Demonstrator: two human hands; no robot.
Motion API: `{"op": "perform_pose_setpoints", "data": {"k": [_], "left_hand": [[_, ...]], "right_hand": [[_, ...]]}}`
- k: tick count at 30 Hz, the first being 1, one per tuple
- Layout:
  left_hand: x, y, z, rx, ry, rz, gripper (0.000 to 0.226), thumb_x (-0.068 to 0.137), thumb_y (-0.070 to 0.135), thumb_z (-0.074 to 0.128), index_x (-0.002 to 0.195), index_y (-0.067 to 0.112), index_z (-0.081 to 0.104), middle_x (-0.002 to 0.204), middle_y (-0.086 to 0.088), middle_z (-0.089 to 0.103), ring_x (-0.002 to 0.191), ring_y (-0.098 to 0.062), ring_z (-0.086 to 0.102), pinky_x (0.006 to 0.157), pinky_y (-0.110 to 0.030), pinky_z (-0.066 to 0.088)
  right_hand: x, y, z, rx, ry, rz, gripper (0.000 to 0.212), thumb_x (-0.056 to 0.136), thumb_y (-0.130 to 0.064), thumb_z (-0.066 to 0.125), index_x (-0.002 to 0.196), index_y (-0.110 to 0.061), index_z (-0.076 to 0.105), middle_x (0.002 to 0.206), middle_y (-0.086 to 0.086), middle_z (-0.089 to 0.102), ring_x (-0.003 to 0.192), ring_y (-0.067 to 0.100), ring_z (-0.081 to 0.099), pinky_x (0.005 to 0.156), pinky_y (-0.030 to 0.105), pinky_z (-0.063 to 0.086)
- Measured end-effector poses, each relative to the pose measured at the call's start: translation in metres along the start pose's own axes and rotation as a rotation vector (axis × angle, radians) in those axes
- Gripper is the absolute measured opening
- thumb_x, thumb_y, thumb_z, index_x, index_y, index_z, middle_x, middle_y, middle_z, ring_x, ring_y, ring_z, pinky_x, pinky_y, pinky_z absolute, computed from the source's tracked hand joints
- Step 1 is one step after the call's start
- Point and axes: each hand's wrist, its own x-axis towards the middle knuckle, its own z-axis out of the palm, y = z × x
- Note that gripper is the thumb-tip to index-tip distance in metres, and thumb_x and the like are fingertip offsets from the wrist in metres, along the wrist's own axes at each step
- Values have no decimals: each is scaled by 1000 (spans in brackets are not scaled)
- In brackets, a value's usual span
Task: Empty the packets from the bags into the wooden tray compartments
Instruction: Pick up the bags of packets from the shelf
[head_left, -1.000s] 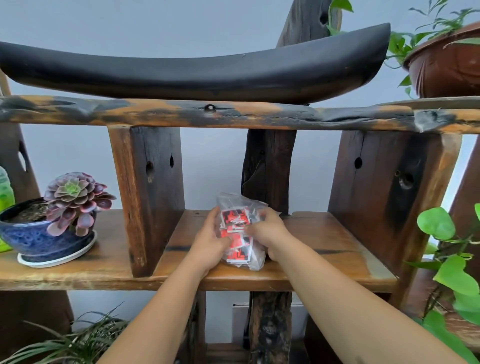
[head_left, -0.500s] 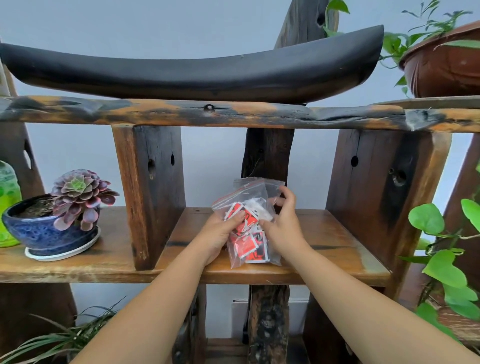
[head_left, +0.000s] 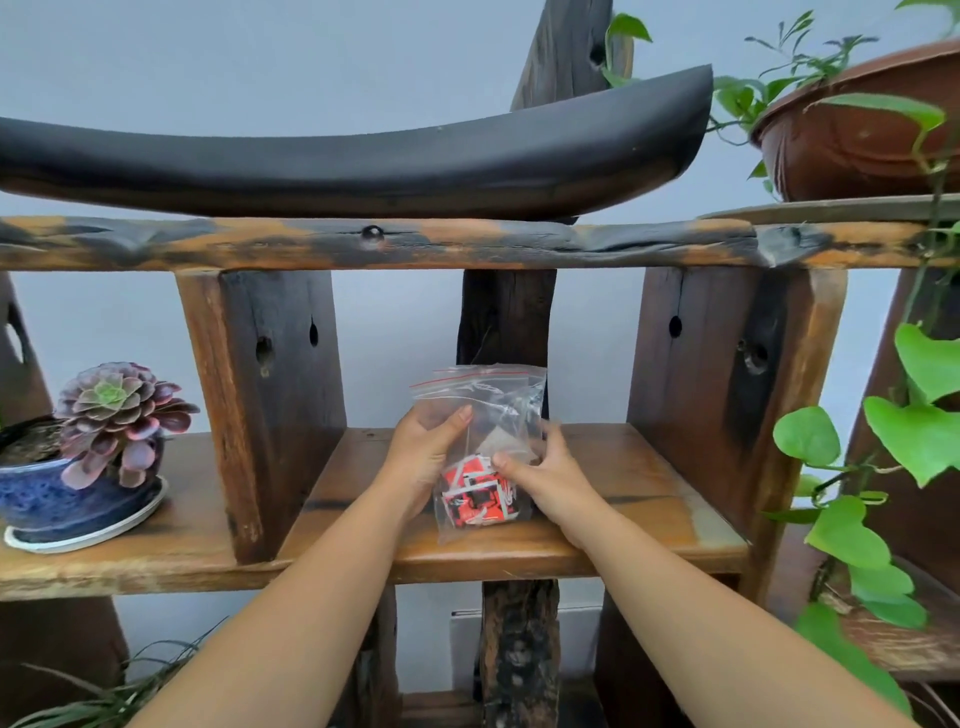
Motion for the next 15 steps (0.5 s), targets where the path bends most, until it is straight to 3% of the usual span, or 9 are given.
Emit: {"op": "perform_pose_setpoints", "data": {"k": [3, 6, 10, 13, 15], "left_hand": [[-5, 3, 6, -1, 32, 25, 21, 85, 26, 73, 98, 9, 70, 92, -7, 76, 83, -20, 73, 76, -37, 55], [-11, 3, 8, 40, 45, 13, 36, 85, 32, 73, 113, 11, 65, 102, -6, 75, 88, -19, 74, 78, -35, 58], [-21, -8, -5, 21, -87, -111, 50, 82, 41, 72, 126, 22, 56, 114, -5, 72, 101, -22, 72, 89, -39, 57], [-32, -12, -8, 247, -173, -131, 44, 87, 37, 70, 126, 29, 51, 119, 2, 68, 104, -14, 68, 89, -30, 54], [-35, -12, -5, 338, -167, -112, 54, 86, 34, 74, 132, 29, 45, 123, 3, 64, 109, -14, 65, 96, -32, 52]], "right_hand": [[2, -1, 0, 19, -115, -20, 68, 73, -35, 84, 131, -26, 49, 120, 1, 68, 105, 14, 68, 96, 37, 54], [-2, -3, 0, -4, -172, -48, 43, 81, -25, 78, 120, -31, 59, 110, -2, 73, 99, 13, 71, 89, 33, 57], [-5, -2, 0, -63, -96, -93, 28, 89, -25, 70, 116, -21, 65, 105, -1, 74, 95, 13, 71, 85, 30, 57], [-8, -2, 1, -82, -34, -103, 23, 90, -20, 67, 113, -16, 68, 102, 2, 75, 92, 14, 71, 78, 26, 55], [-13, -4, 1, -34, -10, -87, 20, 92, -18, 65, 111, -14, 69, 100, 3, 75, 91, 15, 71, 74, 23, 55]]}}
